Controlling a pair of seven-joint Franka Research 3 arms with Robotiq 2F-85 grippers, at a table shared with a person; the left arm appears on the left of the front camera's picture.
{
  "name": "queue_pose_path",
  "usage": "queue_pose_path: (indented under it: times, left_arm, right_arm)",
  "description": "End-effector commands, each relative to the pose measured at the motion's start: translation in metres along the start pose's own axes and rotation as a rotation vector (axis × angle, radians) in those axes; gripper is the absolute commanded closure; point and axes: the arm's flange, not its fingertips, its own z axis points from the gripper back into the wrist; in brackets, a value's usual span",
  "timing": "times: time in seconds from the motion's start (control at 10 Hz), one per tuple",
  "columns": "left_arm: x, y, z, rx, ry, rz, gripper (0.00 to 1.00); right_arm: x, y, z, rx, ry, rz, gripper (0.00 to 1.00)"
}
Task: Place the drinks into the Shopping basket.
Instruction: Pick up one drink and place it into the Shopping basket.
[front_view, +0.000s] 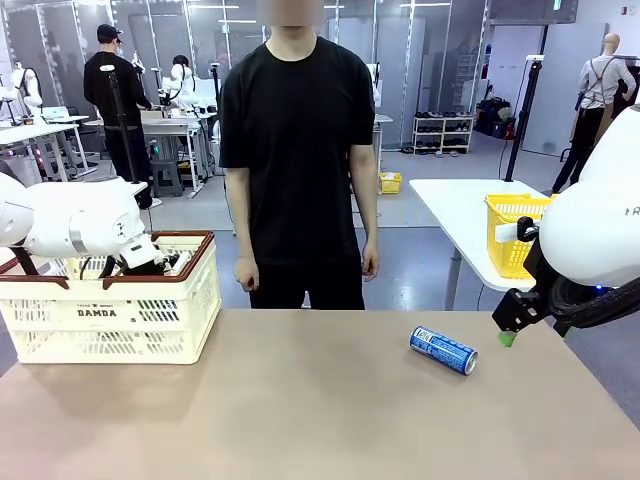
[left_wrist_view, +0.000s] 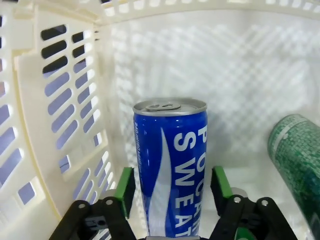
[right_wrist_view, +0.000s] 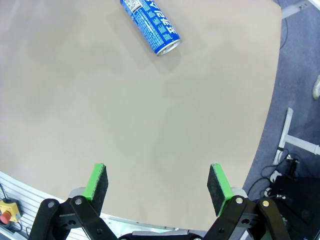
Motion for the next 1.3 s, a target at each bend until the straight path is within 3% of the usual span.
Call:
queue_pose_path:
  times: [0.0, 0.1, 0.7, 1.2]
  left_arm:
    - [-0.003, 0.005, 0.015, 0.011, -0.019, -0.021, 0.05]
    - [-0.003, 0.003, 0.019, 0.011, -0.013, -0.020, 0.00]
    - [-0.010, -0.012, 0.045, 0.027, 0.004, -0.001, 0.00]
    - [-0.005, 0.001, 0.036, 0.026, 0.010, 0.005, 0.00]
  right_arm:
    - [0.001, -0.002, 0.001, -0.001, 0.003, 0.017, 0.00]
    - [0.001, -0.002, 0.001, -0.001, 0.003, 0.017, 0.00]
    - [0.001, -0.002, 0.001, -0.001, 0.003, 0.017, 0.00]
    - [0.001, -0.002, 0.001, -0.001, 0.003, 0.017, 0.00]
